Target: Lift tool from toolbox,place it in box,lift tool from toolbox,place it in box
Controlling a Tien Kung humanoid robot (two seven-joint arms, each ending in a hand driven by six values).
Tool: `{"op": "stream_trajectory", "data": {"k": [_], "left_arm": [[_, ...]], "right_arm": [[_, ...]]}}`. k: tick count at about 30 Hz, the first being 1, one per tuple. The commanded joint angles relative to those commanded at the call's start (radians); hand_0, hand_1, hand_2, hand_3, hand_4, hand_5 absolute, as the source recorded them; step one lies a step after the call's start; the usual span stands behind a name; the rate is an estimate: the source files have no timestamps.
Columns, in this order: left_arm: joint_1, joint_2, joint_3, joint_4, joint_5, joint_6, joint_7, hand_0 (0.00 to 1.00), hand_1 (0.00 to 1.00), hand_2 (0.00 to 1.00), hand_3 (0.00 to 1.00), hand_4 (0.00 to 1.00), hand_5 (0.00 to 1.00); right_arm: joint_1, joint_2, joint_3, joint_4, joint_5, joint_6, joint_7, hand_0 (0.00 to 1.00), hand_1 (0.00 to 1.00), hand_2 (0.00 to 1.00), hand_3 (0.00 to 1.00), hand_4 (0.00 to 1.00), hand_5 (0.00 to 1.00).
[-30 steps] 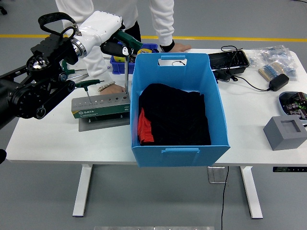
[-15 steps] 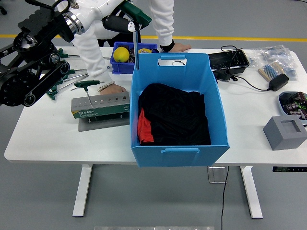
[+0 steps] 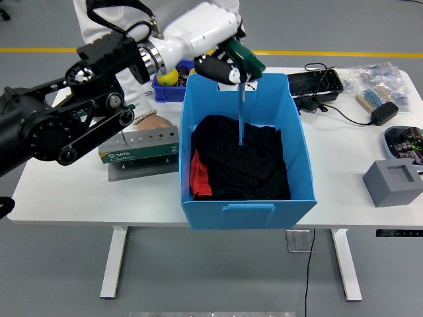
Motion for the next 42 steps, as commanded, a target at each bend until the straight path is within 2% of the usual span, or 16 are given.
{"op": "stream_trajectory", "data": {"k": [3,7,10,11,15,16,17,23,24,28,29,34,35,40,41,42], "left_arm": [[-0.001,-0.026,0.04,0.037,-0.018,-0.023,0.003,0.082,0.002,0.02,0.037,0.703,0.556],[-0.012,-0.062,0.078,0.118,-0.08,-0.113,0.034,0.107,0.002,0.039,0.055,0.699,0.543],[-0.017,-0.083,0.09,0.165,-0.109,-0.154,0.049,0.107,0.002,0.039,0.055,0.699,0.543],[-0.02,-0.094,0.098,0.187,-0.126,-0.183,0.065,0.142,0.026,0.082,0.101,0.727,0.563],[-0.027,-0.121,0.128,0.239,-0.19,-0.26,0.092,0.142,0.026,0.082,0.101,0.727,0.563],[-0.027,-0.126,0.135,0.25,-0.205,-0.274,0.096,0.142,0.026,0.082,0.101,0.727,0.563],[-0.028,-0.131,0.142,0.26,-0.221,-0.287,0.1,0.167,0.071,0.123,0.156,0.793,0.647],[-0.03,-0.159,0.176,0.308,-0.276,-0.352,0.12,0.167,0.071,0.123,0.156,0.793,0.647],[-0.031,-0.162,0.18,0.315,-0.279,-0.352,0.117,0.292,0.322,0.443,0.516,0.866,0.697],[-0.031,-0.174,0.19,0.332,-0.29,-0.331,0.096,0.292,0.322,0.443,0.516,0.866,0.697],[-0.031,-0.176,0.191,0.336,-0.283,-0.32,0.084,0.472,0.551,0.643,0.673,0.959,0.692],[-0.031,-0.182,0.18,0.349,-0.265,-0.248,0.023,0.472,0.551,0.643,0.673,0.959,0.692],[-0.032,-0.183,0.174,0.35,-0.262,-0.228,0.007,0.552,0.627,0.727,0.727,0.986,0.682],[-0.035,-0.182,0.126,0.34,-0.247,-0.141,-0.055,0.552,0.627,0.727,0.727,0.986,0.682],[-0.034,-0.181,0.11,0.333,-0.242,-0.123,-0.067,0.651,0.691,0.789,0.769,0.998,0.67],[-0.034,-0.179,0.1,0.328,-0.238,-0.112,-0.073,0.651,0.691,0.789,0.769,0.998,0.67]], "right_arm": [[0.006,-0.003,-0.001,-0.001,0.0,0.001,0.0,0.648,0.63,0.707,0.551,0.779,0.672],[0.012,-0.008,-0.004,-0.001,0.003,0.001,0.005,0.648,0.629,0.707,0.551,0.778,0.67],[0.015,-0.01,-0.006,-0.001,0.004,0.0,0.008,0.648,0.629,0.707,0.551,0.778,0.67],[0.017,-0.011,-0.007,-0.001,0.003,-0.002,0.01,0.647,0.627,0.704,0.55,0.777,0.671],[0.021,-0.014,-0.007,0.0,-0.004,-0.003,0.01,0.647,0.627,0.704,0.55,0.777,0.671],[0.022,-0.014,-0.006,0.0,-0.005,-0.004,0.01,0.647,0.627,0.704,0.55,0.777,0.671],[0.023,-0.015,-0.006,0.0,-0.007,-0.004,0.01,0.647,0.625,0.705,0.55,0.776,0.67],[0.03,-0.018,-0.002,0.0,-0.017,-0.006,0.008,0.647,0.625,0.705,0.55,0.776,0.67],[0.031,-0.018,-0.002,0.0,-0.019,-0.007,0.008,0.647,0.623,0.703,0.55,0.776,0.671],[0.036,-0.02,0.0,0.001,-0.024,-0.008,0.007,0.647,0.623,0.703,0.55,0.776,0.671],[0.038,-0.021,0.003,0.001,-0.029,-0.008,0.006,0.644,0.622,0.701,0.55,0.775,0.669],[0.045,-0.024,0.005,0.002,-0.037,-0.009,0.004,0.644,0.622,0.701,0.55,0.775,0.669],[0.046,-0.024,0.004,0.003,-0.037,-0.01,0.004,0.644,0.621,0.7,0.55,0.774,0.669],[0.049,-0.027,0.005,0.005,-0.043,-0.011,0.003,0.644,0.621,0.7,0.55,0.774,0.669],[0.05,-0.027,0.005,0.005,-0.044,-0.011,0.003,0.643,0.62,0.7,0.549,0.773,0.667],[0.05,-0.028,0.004,0.005,-0.045,-0.012,0.003,0.643,0.62,0.7,0.549,0.773,0.667]]}}
